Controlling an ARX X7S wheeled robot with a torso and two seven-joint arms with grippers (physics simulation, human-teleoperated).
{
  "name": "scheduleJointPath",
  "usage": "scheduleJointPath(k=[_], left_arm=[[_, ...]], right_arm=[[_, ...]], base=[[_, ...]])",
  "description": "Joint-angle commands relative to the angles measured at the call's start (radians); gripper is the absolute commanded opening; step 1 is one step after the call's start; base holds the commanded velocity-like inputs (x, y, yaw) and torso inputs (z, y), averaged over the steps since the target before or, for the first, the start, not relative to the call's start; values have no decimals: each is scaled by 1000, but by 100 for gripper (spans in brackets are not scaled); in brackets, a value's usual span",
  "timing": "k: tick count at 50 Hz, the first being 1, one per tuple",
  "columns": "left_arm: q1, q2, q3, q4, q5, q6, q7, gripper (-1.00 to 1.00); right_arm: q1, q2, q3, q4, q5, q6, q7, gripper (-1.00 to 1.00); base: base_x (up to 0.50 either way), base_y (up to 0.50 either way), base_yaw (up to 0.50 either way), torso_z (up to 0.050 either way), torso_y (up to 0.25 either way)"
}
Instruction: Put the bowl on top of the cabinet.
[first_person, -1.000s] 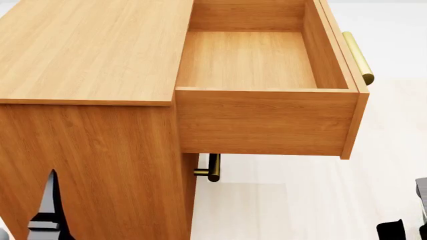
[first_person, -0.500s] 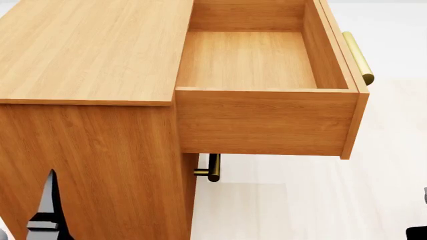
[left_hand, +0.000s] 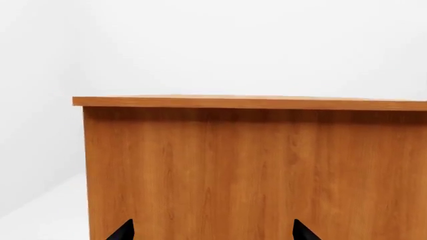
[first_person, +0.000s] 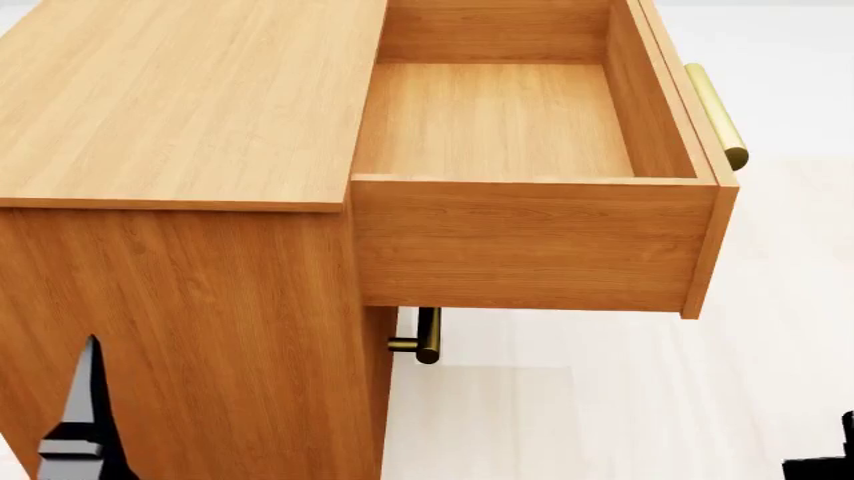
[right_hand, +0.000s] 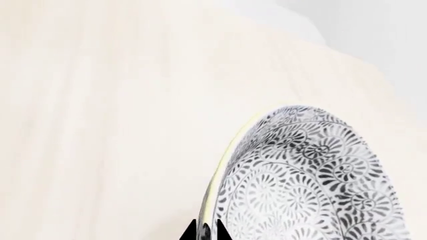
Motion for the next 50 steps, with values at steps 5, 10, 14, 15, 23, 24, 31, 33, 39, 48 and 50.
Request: scheduleJointPath(k=[5, 10, 14, 15, 23, 24, 31, 33, 39, 48, 50], left_arm=[[-14, -12, -45, -6, -49, -12, -2, 100], [-16, -14, -49, -8, -54, -14, -2, 100], [-7, -18, -57, 10, -64, -18, -7, 100], [-7, -19, -60, 12, -67, -19, -7, 100], [-17, -23, -59, 6, -68, -21, -10, 100], [-17, -24, -59, 8, -67, -20, -11, 100], [-23, -29, -80, 5, -88, -23, -12, 100], [-25, -30, -81, 3, -89, -23, -12, 100], [-21, -37, -98, 8, -104, -17, -8, 100], [-8, -46, -92, 14, -94, -6, -6, 100], [-13, -46, -91, 4, -92, -4, -5, 100]], right_arm=[[255, 107, 5, -296, 50, 386, 40, -100], [382, 163, -12, -369, 169, 507, 112, -100], [560, 258, -123, -325, 537, 507, 388, -100], [611, 271, -160, -315, 597, 506, 429, -100], [943, 305, -430, -243, 808, 504, 576, -100], [972, 303, -454, -238, 820, 503, 584, -100], [1199, 290, -647, -193, 874, 503, 602, -100], [1268, 284, -707, -178, 897, 504, 613, -100], [1473, 250, -885, -129, 946, 502, 639, -100], [1660, 186, -1055, -84, 946, 498, 613, -100], [1697, 170, -1082, -67, 931, 497, 594, -100]], base=[[0, 0, 0, 0, 0], [0, 0, 0, 0, 0], [0, 0, 0, 0, 3], [0, 0, 0, 0, 0], [0, 0, 0, 0, 0], [0, 0, 0, 0, 0], [0, 0, 0, 0, 0], [0, 0, 0, 0, 0], [0, 0, 0, 0, 2], [0, 0, 0, 0, 0], [0, 0, 0, 0, 0]])
